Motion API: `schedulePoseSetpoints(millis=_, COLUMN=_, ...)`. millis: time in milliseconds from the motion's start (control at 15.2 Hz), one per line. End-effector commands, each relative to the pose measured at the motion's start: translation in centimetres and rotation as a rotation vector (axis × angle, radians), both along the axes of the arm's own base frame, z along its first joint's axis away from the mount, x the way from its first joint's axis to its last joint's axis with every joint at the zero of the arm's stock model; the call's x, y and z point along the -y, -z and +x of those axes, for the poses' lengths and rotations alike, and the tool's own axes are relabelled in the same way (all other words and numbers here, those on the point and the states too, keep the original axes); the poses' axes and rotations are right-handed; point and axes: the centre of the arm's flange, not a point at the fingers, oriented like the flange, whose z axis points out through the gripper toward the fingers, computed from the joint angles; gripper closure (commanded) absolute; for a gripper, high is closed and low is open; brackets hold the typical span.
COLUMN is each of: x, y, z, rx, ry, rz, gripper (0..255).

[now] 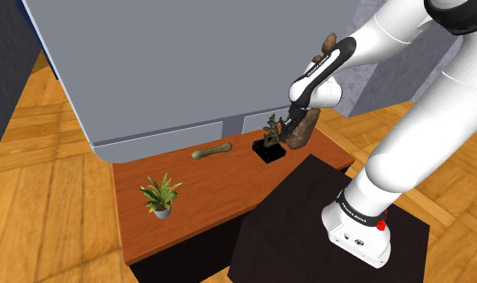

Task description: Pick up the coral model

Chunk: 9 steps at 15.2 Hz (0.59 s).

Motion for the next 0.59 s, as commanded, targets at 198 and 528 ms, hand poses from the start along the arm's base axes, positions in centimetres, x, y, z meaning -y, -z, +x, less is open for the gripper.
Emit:
schedulePoseSetpoints(millis=198, x=0.0, y=0.1, z=0.0, rx=0.000, ry=0.000, rz=0.000, gripper=255)
schedulePoseSetpoints(millis=528, x=0.0, y=-2.5, z=0.0, rx=0.000, ry=0.000, rz=0.000, gripper=255)
